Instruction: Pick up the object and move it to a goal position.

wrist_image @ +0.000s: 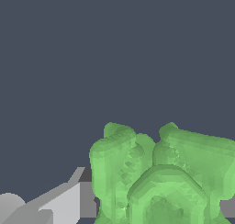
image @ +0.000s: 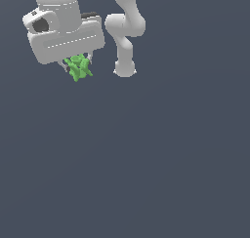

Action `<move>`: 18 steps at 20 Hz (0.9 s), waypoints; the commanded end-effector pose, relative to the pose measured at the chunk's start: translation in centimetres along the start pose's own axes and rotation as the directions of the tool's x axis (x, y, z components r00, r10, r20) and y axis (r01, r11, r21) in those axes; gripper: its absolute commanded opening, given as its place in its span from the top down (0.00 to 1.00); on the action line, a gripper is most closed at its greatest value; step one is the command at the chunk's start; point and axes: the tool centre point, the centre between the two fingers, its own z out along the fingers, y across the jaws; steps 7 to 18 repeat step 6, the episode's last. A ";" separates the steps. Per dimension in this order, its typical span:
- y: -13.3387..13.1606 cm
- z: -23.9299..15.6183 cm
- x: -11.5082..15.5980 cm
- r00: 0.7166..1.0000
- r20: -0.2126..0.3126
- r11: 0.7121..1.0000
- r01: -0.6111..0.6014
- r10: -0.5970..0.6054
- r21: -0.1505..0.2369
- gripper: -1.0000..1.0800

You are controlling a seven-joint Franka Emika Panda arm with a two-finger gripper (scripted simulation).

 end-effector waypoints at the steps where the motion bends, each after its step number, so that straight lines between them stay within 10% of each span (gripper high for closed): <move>1: 0.5 -0.7 -0.3 1.000 0.001 1.000 0.001 -0.001 0.000 1.00; 18: 0.9 -1.2 -0.5 1.000 0.001 1.000 0.001 -0.001 0.000 1.00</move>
